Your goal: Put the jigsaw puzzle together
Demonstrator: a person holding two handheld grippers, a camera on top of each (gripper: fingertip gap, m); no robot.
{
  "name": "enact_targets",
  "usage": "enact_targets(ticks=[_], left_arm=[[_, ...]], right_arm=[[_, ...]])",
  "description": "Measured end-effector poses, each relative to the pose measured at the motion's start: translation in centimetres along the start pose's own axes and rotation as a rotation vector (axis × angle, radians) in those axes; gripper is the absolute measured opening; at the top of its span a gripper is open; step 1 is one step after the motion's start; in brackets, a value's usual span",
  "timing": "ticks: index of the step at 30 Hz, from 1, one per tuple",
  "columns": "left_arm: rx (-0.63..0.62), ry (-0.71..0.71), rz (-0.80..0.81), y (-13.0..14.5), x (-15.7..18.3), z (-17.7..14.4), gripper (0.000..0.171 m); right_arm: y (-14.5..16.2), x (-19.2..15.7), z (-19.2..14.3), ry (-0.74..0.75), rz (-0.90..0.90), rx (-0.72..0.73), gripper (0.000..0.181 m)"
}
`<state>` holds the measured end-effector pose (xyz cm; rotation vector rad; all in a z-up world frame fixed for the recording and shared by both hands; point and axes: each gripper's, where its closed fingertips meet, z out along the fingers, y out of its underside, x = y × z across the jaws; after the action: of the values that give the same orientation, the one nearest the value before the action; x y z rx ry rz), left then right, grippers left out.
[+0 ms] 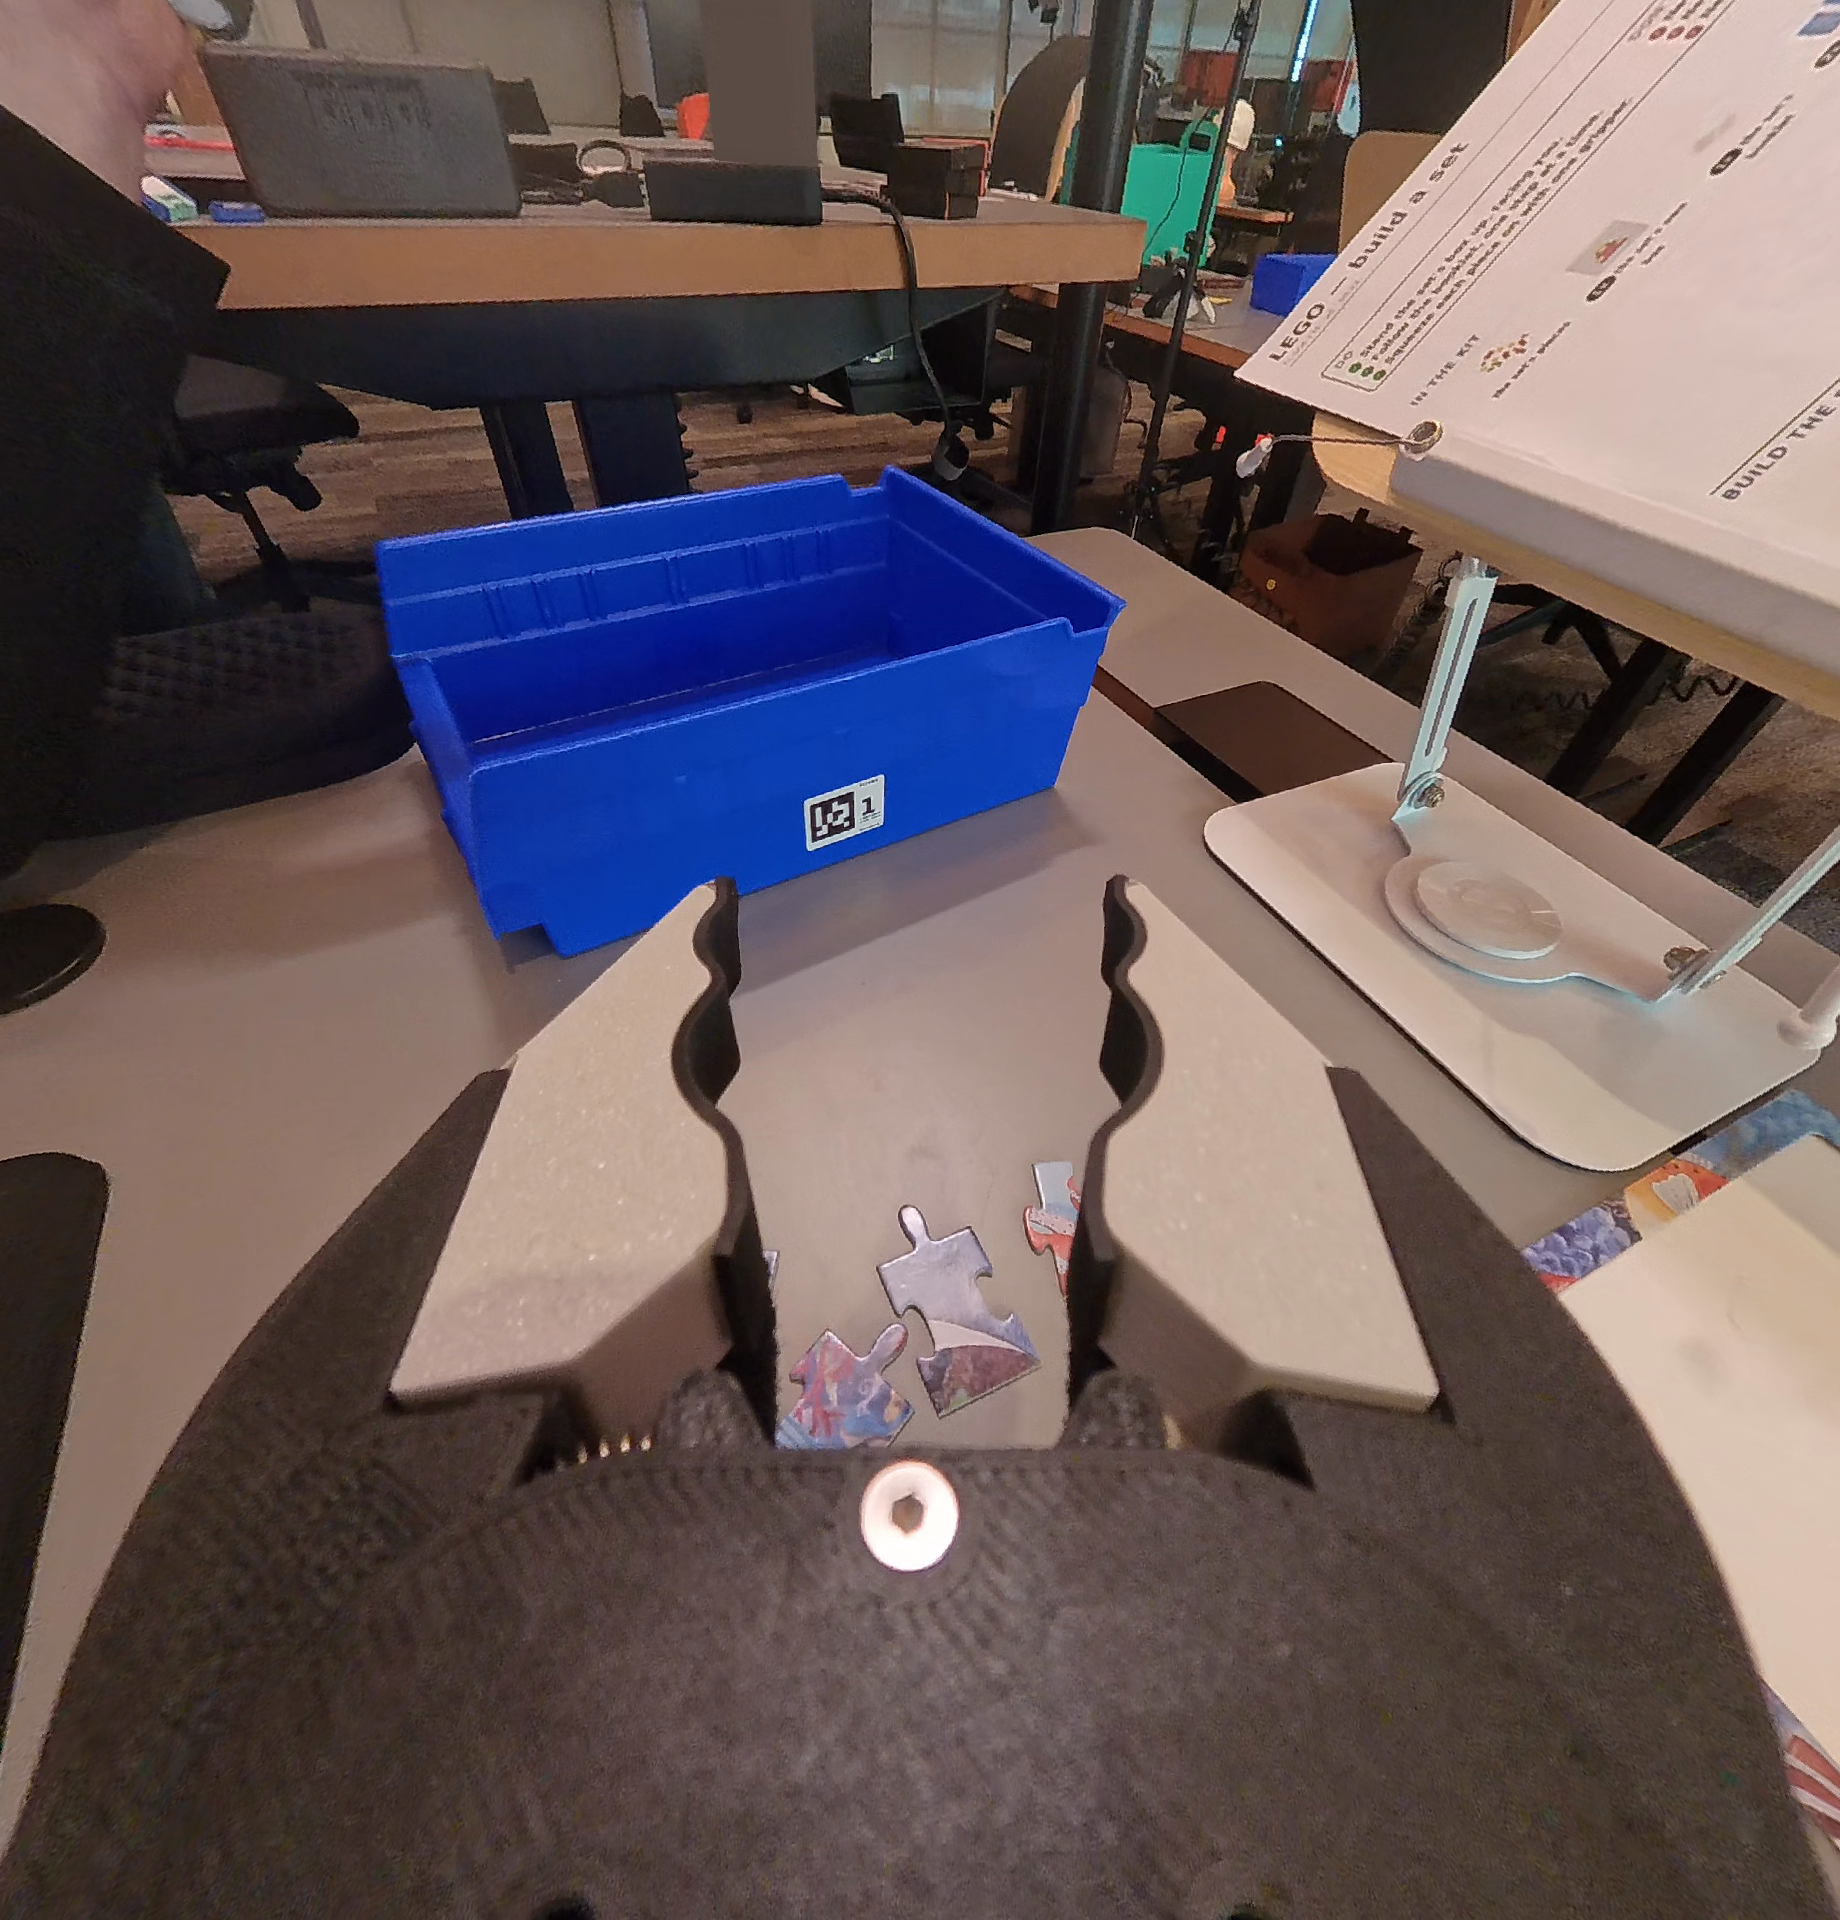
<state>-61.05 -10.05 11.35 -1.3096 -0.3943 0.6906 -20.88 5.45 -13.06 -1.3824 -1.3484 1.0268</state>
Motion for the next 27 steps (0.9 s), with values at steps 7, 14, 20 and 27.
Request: enact_targets(ticks=[7,14,20,27], left_arm=[[0.003,0.009,0.011,-0.4,0.4,-0.1,0.151],[-0.01,0.01,0.018,-0.1,0.6,0.1,0.151],[-0.019,0.013,0.021,0.3,0.9,0.3,0.151],[-0.028,0.024,0.018,0.7,1.3,0.6,0.151]], right_arm=[[-0.2,-0.1,-0.1,-0.001,-0.003,0.007,0.069],[-0.4,0.0,-0.3,0.003,-0.004,0.012,0.069],[-0.1,0.0,-0.1,-0.001,-0.002,0.008,0.069],[0.0,0.1,-0.1,-0.001,0.002,0.005,0.069]])
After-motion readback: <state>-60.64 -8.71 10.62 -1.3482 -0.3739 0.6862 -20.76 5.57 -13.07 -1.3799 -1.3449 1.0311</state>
